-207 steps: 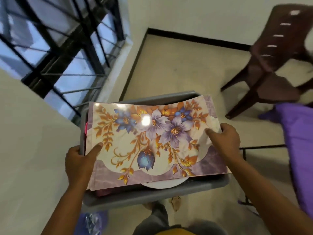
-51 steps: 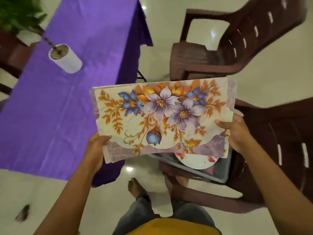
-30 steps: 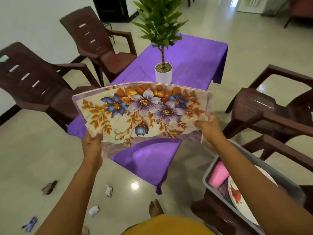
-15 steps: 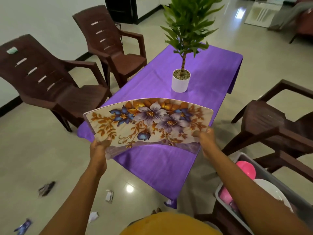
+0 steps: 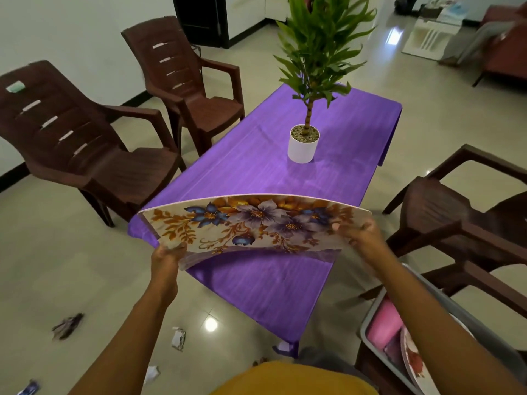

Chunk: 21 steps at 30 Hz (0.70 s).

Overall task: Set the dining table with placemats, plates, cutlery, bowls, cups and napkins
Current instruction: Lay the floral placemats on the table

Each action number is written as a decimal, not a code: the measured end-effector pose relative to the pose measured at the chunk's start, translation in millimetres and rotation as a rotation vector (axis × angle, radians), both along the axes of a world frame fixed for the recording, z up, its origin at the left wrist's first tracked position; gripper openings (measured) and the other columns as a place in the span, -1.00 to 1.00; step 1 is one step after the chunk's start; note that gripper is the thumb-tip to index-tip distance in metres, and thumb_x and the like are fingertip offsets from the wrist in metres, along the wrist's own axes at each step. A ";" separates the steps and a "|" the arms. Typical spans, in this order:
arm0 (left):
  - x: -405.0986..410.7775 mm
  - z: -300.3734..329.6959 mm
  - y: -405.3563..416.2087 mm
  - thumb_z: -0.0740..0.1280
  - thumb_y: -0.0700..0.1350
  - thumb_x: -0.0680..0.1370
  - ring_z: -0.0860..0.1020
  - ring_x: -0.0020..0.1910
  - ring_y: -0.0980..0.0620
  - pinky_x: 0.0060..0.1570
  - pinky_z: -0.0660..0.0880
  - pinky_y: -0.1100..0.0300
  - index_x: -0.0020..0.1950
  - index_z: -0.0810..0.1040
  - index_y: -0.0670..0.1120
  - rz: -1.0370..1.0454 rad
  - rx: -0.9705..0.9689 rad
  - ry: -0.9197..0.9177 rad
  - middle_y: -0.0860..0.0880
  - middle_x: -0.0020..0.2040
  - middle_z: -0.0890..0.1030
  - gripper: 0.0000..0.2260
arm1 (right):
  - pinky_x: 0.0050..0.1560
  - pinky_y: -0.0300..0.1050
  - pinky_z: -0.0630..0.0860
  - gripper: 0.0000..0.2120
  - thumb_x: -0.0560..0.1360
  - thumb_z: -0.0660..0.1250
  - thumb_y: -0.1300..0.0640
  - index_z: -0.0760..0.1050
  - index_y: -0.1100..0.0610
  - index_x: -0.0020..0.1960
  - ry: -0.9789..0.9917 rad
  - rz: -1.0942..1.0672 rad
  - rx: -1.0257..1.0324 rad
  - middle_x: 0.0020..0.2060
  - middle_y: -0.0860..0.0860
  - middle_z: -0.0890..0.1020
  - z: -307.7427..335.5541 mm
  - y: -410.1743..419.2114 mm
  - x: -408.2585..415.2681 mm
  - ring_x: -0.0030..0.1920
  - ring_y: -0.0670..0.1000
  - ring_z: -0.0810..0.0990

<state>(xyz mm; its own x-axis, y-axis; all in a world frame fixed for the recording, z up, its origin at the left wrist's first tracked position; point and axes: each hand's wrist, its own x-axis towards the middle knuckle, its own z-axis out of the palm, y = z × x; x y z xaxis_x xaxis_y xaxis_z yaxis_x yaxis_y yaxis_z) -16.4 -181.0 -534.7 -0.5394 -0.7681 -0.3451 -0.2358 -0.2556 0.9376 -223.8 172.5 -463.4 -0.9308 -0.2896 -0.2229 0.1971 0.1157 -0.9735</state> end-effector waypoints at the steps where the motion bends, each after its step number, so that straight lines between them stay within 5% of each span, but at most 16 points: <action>1: 0.4 0.1 -0.1 0.37 -0.16 0.66 0.63 0.14 -0.03 0.01 0.56 0.06 0.34 0.57 -0.01 -0.008 -0.012 0.001 0.00 0.16 0.69 -0.76 | -0.08 -0.01 0.68 -0.49 0.26 0.67 0.15 0.63 0.33 0.12 0.072 0.028 0.025 -0.05 0.19 0.73 12.2 4.7 -4.0 -0.11 0.10 0.72; 5: -2.3 1.6 0.0 0.32 -0.18 0.68 0.61 0.11 0.01 0.06 0.56 0.03 0.32 0.55 -0.02 -0.004 -0.030 -0.011 0.04 0.11 0.67 -0.78 | -0.12 -0.21 0.62 -0.77 0.43 0.55 0.28 0.68 0.24 0.08 0.350 0.228 0.161 -0.08 0.05 0.74 64.6 2.1 -22.0 -0.11 -0.05 0.71; 10: -8.1 6.5 1.2 0.31 -0.13 0.69 0.61 0.07 0.03 -0.05 0.55 0.12 0.32 0.55 -0.05 0.013 -0.045 -0.014 0.07 0.08 0.66 -0.80 | 0.00 -0.08 0.58 -0.82 0.50 0.52 0.07 0.67 -0.06 0.10 0.637 0.595 0.686 -0.05 -0.15 0.70 96.1 -50.1 -34.8 -0.02 -0.07 0.65; 13: -6.8 6.3 1.2 0.31 -0.15 0.70 0.60 0.08 0.07 -0.06 0.52 0.17 0.31 0.54 -0.05 0.015 -0.057 -0.020 0.06 0.10 0.65 -0.81 | -0.08 0.02 0.55 -0.87 0.56 0.38 -0.02 0.58 -0.09 0.10 0.778 0.755 0.931 -0.04 -0.10 0.65 96.8 -90.8 -24.5 0.01 0.05 0.60; 21: 3.3 3.5 4.7 0.39 -0.02 0.65 0.58 0.21 -0.02 0.08 0.53 0.15 0.42 0.46 -0.09 0.036 -0.096 -0.064 -0.04 0.27 0.60 -0.63 | -0.24 -0.06 0.30 -0.74 0.56 0.26 0.13 0.48 -0.07 0.23 0.973 0.804 0.996 -0.05 0.06 0.60 92.3 -140.5 -2.6 -0.11 0.17 0.50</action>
